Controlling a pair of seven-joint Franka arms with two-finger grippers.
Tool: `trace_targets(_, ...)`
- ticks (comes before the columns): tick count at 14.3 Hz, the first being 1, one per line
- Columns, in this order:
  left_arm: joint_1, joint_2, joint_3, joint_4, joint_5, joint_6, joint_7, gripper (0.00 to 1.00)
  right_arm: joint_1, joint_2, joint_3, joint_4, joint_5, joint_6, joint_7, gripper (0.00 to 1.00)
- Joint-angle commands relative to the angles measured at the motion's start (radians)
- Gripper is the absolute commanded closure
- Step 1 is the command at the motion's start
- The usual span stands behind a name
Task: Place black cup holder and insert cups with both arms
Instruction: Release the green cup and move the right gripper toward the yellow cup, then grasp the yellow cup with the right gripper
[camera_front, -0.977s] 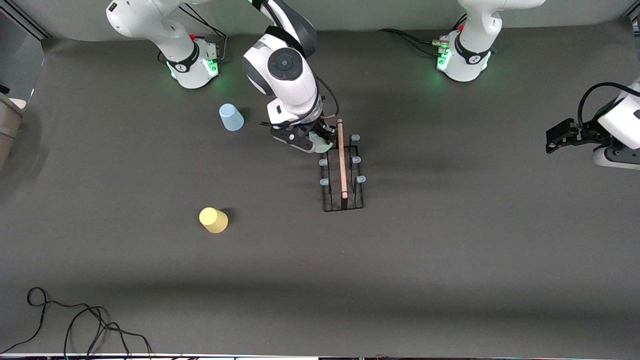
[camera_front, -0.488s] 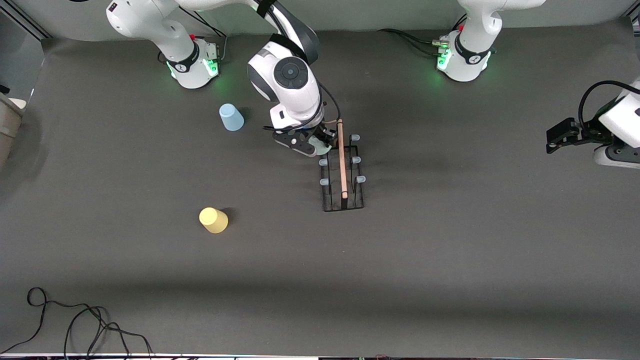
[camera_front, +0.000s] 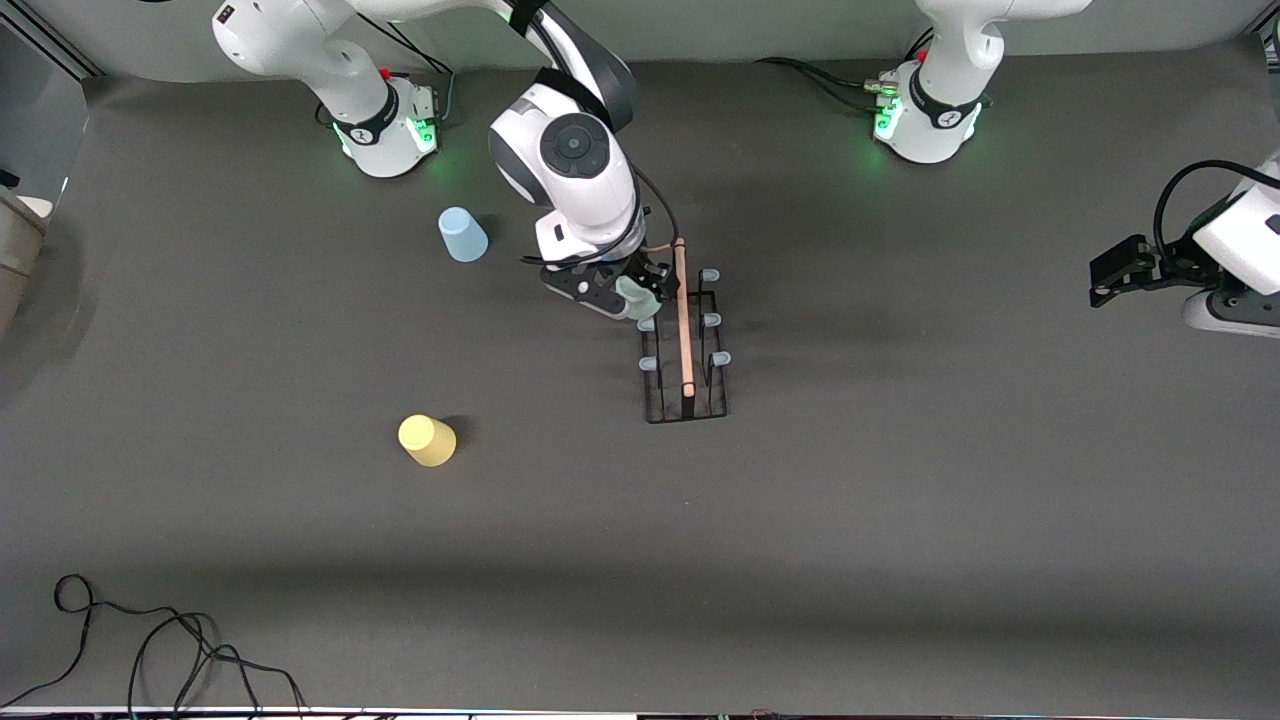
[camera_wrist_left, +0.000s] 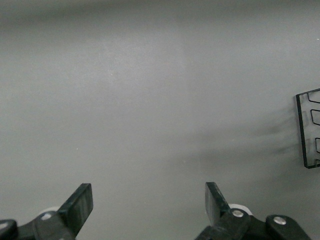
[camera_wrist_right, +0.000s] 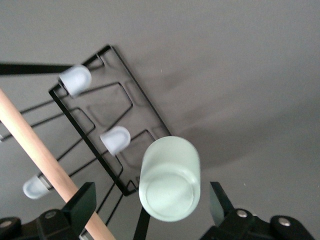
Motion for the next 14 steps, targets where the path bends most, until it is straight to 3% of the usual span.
trace_targets(1,-0.007,0.009,0.004,0.022,0.005,-0.011,0.004,0.00,-0.003,-0.024,-0.072,0.006,-0.014,-0.015,-0.124,0.00)
trace_targets(6,-0.003,0.011,0.004,0.022,0.006,-0.007,0.004,0.00,-0.017,0.007,-0.257,0.000,-0.002,-0.018,-0.481,0.00)
trace_targets(11,0.003,0.017,0.008,0.024,0.008,-0.001,0.006,0.00,-0.228,0.014,-0.264,-0.074,-0.002,-0.024,-0.840,0.00)
trace_targets(14,0.003,0.017,0.008,0.035,0.009,-0.002,0.006,0.00,-0.293,0.060,-0.264,-0.074,0.000,0.000,-0.951,0.00)
